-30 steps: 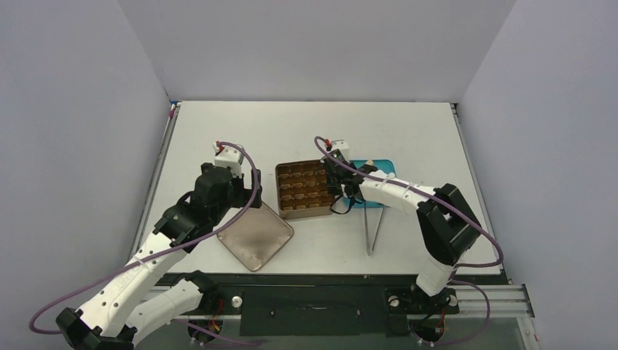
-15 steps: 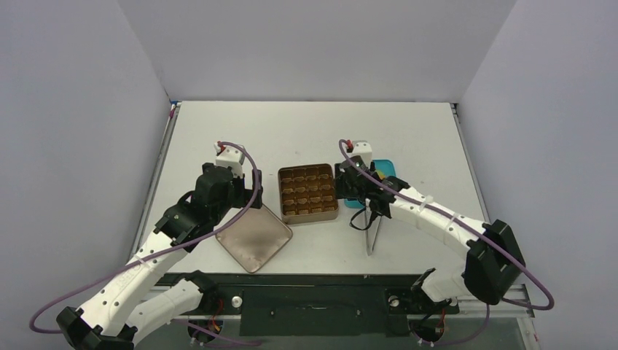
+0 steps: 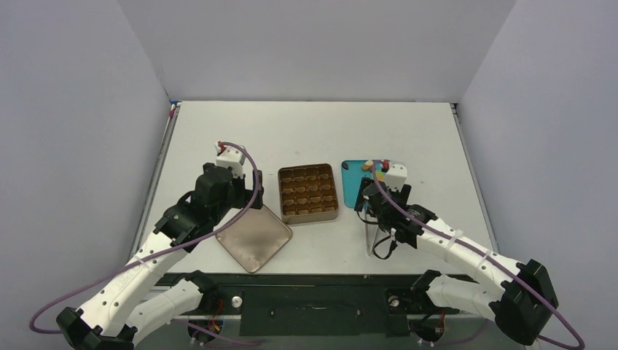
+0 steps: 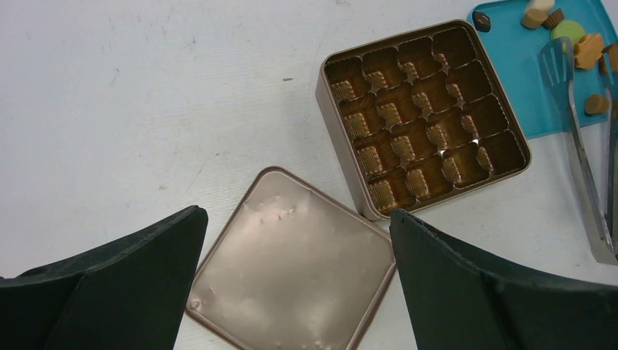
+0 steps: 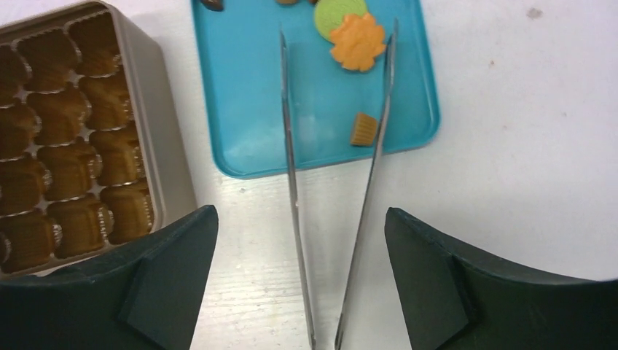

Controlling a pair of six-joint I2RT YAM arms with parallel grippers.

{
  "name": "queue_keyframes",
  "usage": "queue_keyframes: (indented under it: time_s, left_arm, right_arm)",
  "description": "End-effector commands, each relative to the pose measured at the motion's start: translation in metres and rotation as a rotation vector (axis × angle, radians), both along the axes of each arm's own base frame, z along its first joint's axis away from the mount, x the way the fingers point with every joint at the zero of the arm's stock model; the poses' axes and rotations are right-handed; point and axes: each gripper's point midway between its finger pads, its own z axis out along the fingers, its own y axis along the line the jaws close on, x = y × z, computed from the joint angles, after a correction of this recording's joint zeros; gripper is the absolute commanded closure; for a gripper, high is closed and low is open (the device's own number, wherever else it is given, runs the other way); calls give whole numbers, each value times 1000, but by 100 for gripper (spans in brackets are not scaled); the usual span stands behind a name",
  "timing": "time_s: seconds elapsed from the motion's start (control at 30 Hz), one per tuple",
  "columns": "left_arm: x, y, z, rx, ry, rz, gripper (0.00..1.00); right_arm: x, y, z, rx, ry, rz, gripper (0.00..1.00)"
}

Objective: Pack the cookies

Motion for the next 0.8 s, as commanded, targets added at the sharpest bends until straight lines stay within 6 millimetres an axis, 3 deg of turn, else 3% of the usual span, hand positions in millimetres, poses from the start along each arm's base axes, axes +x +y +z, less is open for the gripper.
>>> queue_keyframes:
  time_s: [0.0,0.37,0.77]
  left_arm:
    - [2,-2,18,-38,-52,-5,3]
    - [2,-3,18,-43,-52,-8,3]
    - [1,-2,22,-53,-67,-4,3]
  right_arm:
    - [0,-14,-13,21,-50,-111,18]
    - [0,-9,-49,5,-113,-145,15]
    - [4,-4,-68,-39,-129,-114,19]
